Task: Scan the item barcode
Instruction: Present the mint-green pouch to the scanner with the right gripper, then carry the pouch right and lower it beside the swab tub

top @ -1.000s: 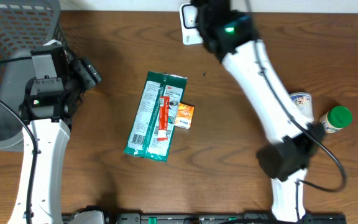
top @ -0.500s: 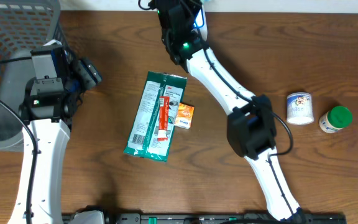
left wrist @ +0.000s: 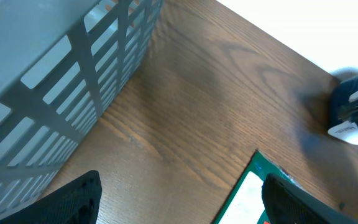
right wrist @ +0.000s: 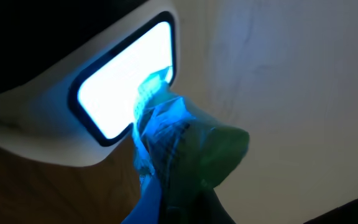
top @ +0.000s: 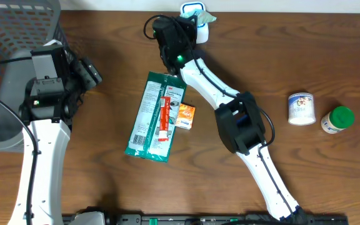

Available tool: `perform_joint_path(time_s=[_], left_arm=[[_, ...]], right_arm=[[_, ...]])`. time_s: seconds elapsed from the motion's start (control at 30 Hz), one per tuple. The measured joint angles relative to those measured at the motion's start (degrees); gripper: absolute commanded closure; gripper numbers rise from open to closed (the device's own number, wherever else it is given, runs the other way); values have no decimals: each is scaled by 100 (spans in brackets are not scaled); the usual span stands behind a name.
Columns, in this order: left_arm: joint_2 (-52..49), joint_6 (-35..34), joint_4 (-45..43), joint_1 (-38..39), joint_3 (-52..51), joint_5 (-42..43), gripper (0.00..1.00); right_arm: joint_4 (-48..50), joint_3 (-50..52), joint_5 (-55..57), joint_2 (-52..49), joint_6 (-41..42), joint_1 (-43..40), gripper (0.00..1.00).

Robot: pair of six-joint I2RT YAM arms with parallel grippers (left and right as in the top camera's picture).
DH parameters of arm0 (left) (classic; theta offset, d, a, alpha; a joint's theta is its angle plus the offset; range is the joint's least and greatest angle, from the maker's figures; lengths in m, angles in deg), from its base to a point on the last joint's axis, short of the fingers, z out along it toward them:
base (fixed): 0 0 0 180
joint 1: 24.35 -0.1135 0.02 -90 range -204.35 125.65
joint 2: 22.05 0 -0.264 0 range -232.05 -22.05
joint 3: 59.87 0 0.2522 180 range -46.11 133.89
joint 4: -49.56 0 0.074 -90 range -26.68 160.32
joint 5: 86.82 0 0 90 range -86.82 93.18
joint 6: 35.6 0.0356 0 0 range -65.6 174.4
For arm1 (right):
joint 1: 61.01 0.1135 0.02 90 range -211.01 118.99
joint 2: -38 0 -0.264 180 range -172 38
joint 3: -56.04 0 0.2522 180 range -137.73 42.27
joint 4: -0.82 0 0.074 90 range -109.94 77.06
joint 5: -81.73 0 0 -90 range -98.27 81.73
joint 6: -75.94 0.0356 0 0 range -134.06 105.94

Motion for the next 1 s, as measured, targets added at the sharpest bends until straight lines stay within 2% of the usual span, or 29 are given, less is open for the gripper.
perform_joint_path(time_s=[0.3, 0.53, 0.7, 0.83, 0.93, 1.0], left_arm=[[-2, 0, 0, 0, 0, 0, 16], [0, 0, 0, 0, 0, 0, 16], [0, 0, 2, 0, 0, 0, 16], [0, 0, 0, 0, 0, 0, 16], [0, 0, 4, 0, 0, 0, 16], [0, 0, 2, 0, 0, 0, 16]], right_arm=[[-153, 0, 22, 0, 369, 39, 99], [1471, 13, 160, -2, 365, 79, 99], [1475, 13, 289, 52, 387, 133, 99], [704, 48, 271, 485, 750, 133, 99], [-1482, 92, -101, 1617, 1943, 125, 99], [-2441, 76, -560, 2214, 2590, 116, 99]])
